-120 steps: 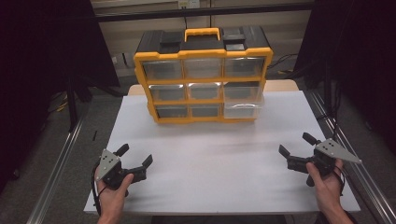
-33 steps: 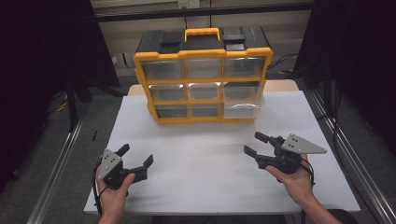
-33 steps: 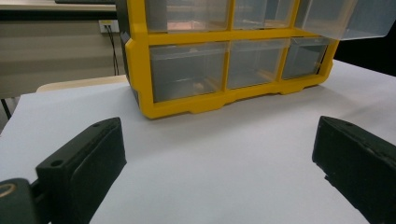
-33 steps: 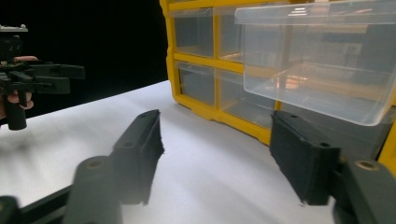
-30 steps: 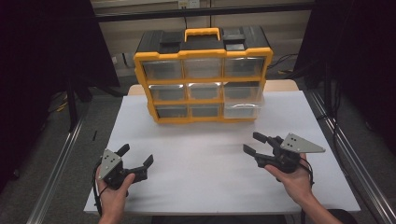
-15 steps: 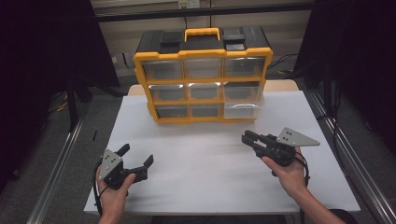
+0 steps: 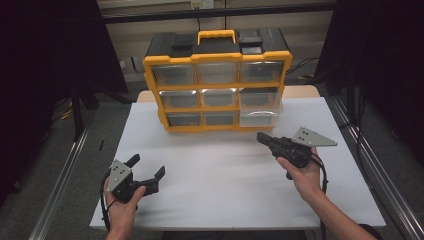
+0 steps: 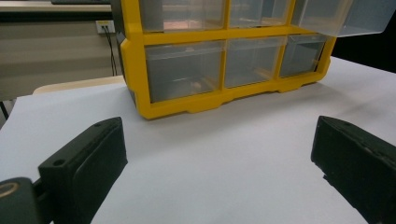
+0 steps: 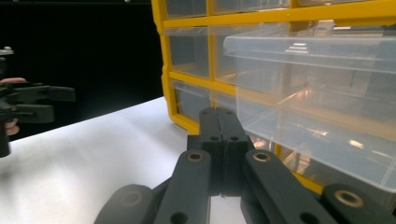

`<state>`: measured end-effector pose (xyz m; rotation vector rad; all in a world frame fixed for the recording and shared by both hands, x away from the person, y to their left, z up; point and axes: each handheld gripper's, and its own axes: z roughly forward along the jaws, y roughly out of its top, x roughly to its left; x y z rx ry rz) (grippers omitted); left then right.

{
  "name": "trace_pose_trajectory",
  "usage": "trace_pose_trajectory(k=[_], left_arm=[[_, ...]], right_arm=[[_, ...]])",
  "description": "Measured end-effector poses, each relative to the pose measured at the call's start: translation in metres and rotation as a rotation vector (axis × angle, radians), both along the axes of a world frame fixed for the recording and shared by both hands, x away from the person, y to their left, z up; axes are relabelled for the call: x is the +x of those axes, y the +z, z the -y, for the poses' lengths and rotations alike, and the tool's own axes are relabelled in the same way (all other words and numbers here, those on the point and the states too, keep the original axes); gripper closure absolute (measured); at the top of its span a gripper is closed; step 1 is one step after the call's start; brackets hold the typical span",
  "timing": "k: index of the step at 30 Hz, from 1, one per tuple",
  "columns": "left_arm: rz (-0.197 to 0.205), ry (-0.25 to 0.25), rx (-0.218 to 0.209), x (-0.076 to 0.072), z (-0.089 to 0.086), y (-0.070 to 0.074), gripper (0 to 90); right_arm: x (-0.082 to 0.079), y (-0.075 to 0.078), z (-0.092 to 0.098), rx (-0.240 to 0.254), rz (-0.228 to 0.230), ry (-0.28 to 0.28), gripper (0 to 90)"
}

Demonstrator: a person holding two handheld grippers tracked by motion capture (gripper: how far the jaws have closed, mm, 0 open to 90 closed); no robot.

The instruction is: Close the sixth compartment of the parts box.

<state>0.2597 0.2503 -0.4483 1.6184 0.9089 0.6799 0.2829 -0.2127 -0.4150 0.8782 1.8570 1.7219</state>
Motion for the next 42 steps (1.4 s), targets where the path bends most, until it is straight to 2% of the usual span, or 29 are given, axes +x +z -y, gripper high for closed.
trace_pose_trajectory(k=[6,8,12,16,20,29,33,42], left_arm=[[-0.001,0.002,0.004,-0.002,0.0,0.001,3.5],[0.001,-0.01,-0.002,-0.002,0.0,0.001,3.5],[0.003,-0.007,0.002,-0.002,0.0,0.002,3.5],[0.006,-0.003,-0.008,-0.003,0.0,0.002,3.5],[0.007,-0.004,-0.007,-0.003,0.001,0.002,3.5],[0.011,-0.007,0.003,-0.003,0.0,0.002,3.5],[0.011,-0.004,-0.007,-0.002,0.001,0.002,3.5],[0.012,-0.007,0.013,-0.002,0.0,0.002,3.5]], right_arm=[[0.01,0.001,-0.001,0.006,0.004,-0.016,90.0],[0.015,0.001,-0.002,-0.009,0.011,-0.033,90.0],[0.019,0.0,-0.001,-0.01,0.014,-0.039,90.0],[0.023,-0.004,0.001,-0.037,0.019,-0.066,90.0],[0.027,-0.005,0.004,-0.037,0.02,-0.093,90.0],[0.035,-0.007,0.003,-0.042,0.022,-0.105,90.0],[0.038,-0.008,0.004,-0.04,0.025,-0.115,90.0],[0.043,-0.011,0.006,-0.049,0.021,-0.126,90.0]])
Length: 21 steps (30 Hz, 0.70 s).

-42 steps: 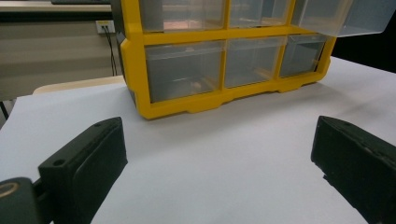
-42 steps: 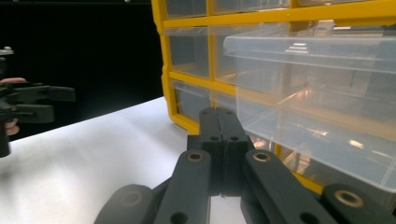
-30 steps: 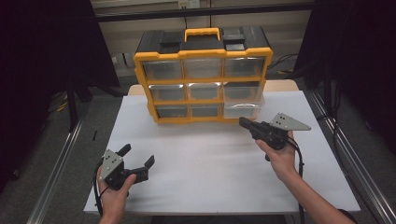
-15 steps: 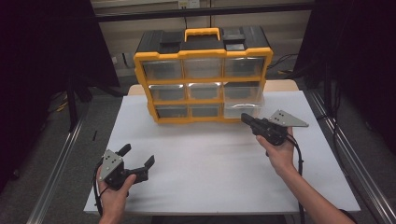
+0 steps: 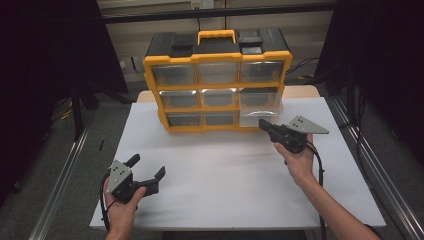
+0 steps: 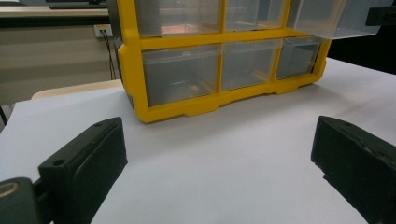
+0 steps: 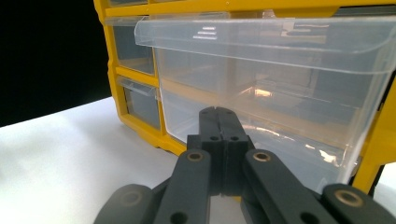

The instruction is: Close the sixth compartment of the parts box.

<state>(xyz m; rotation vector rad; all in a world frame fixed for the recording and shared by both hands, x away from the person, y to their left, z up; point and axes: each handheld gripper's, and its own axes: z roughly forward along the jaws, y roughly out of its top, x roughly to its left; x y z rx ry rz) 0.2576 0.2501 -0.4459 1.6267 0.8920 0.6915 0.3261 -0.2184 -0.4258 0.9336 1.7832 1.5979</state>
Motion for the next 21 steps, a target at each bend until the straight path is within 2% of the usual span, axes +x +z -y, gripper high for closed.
trace_pose_trajectory(k=[3,5,13,19,21], left_arm=[[0.0,0.001,0.001,0.0,0.0,0.0,3.5],[0.001,-0.001,-0.001,0.0,0.0,0.0,3.5],[-0.004,-0.005,0.002,0.0,0.0,0.0,3.5],[0.001,0.009,-0.017,0.0,0.0,0.0,3.5],[0.004,0.01,-0.004,0.0,-0.001,0.0,3.5]], right_arm=[[0.001,0.0,-0.001,-0.004,0.007,-0.007,90.0],[0.002,0.0,-0.001,0.012,0.017,-0.01,90.0],[0.006,0.001,-0.004,0.004,0.024,-0.013,90.0],[0.01,0.003,-0.007,0.012,0.028,-0.014,90.0],[0.011,0.003,-0.007,0.011,0.028,-0.016,90.0]])
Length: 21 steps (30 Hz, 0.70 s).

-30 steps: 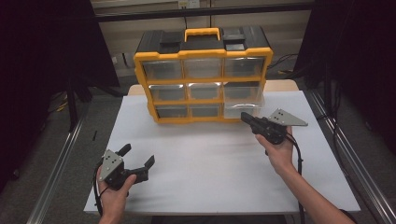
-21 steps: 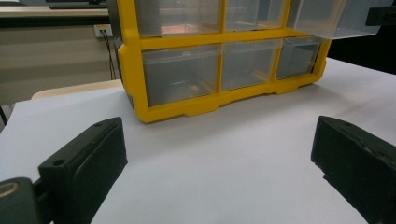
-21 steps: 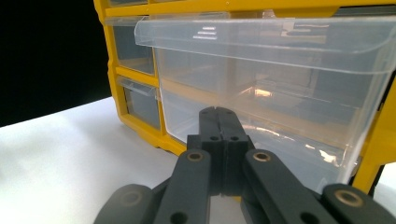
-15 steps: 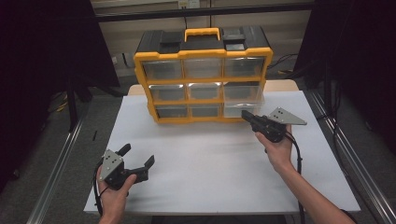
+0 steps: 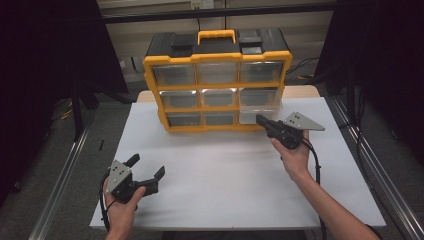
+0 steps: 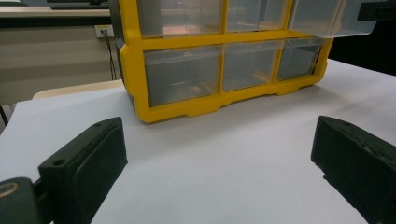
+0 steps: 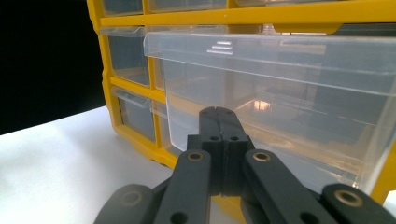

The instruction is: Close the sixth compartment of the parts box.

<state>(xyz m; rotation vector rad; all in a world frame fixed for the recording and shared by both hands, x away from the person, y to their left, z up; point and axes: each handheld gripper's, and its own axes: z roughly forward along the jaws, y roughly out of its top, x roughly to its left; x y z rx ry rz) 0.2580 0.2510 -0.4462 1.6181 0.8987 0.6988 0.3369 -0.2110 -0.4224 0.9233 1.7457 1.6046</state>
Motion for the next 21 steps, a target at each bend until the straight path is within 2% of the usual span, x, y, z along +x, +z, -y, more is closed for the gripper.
trace_pose_trajectory(k=[1,8,12,18,21], left_arm=[[0.002,-0.012,0.003,0.0005,-0.0005,0.0,3.5],[-0.001,-0.005,-0.017,0.0003,0.0005,-0.0003,3.6],[0.003,-0.008,-0.006,0.0006,0.0,-0.0001,3.6],[0.0,0.0,-0.009,0.0003,0.0003,0.0,3.6],[0.0,-0.013,-0.018,0.0006,0.0002,-0.0002,3.6]], right_arm=[[0.0006,-0.0001,-0.0003,0.004,-0.002,0.001,90.0],[0.0037,-0.0003,-0.0005,0.015,-0.003,-0.01,90.0],[0.005,0.0002,-0.001,0.012,-0.003,-0.008,90.0],[0.0073,0.0013,-0.0022,0.013,-0.001,-0.01,90.0],[0.0088,0.0017,-0.0033,0.017,0.0,-0.01,90.0]])
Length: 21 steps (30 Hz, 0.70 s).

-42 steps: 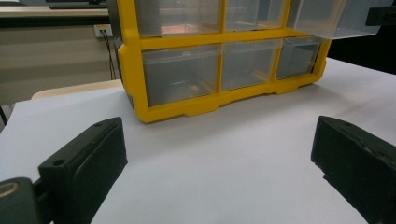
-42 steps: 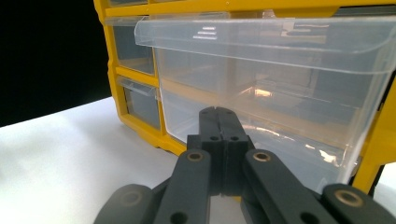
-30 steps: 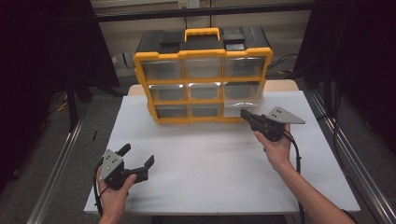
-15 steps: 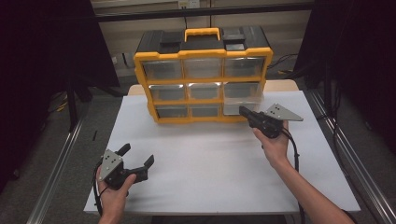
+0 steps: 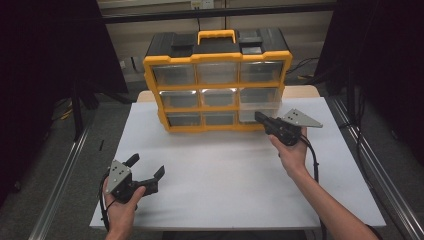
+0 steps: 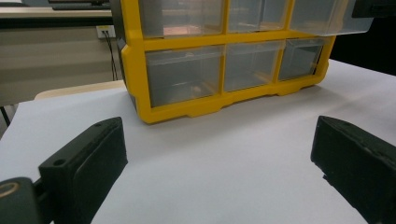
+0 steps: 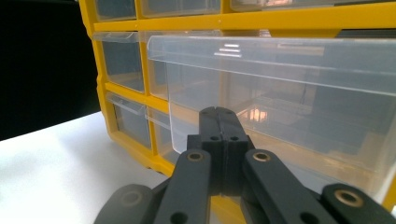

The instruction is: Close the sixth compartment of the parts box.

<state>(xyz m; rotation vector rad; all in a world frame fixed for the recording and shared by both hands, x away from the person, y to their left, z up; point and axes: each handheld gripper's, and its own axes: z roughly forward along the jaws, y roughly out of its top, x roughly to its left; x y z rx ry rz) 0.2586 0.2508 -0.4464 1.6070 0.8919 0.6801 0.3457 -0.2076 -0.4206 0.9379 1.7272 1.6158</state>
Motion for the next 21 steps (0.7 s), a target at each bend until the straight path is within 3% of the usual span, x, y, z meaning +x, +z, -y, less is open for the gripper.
trace_pose_trajectory(k=[2,4,6,21], left_arm=[[0.003,0.018,0.015,-0.0006,-0.0006,0.0005,3.6],[-0.002,0.005,0.003,-0.0003,0.0,0.0002,3.6],[0.005,0.015,0.026,-0.0007,-0.0015,0.0008,3.6],[0.004,0.008,0.02,-0.0006,-0.0016,0.0009,3.6]], right_arm=[[0.0015,0.0004,-0.0012,0.003,-0.004,0.008,90.0],[0.0018,0.0005,-0.001,0.0,-0.004,0.011,90.0],[0.0033,0.0007,-0.0015,0.002,-0.006,0.003,90.0],[0.0087,0.0003,-0.0028,0.01,-0.004,-0.006,90.0]])
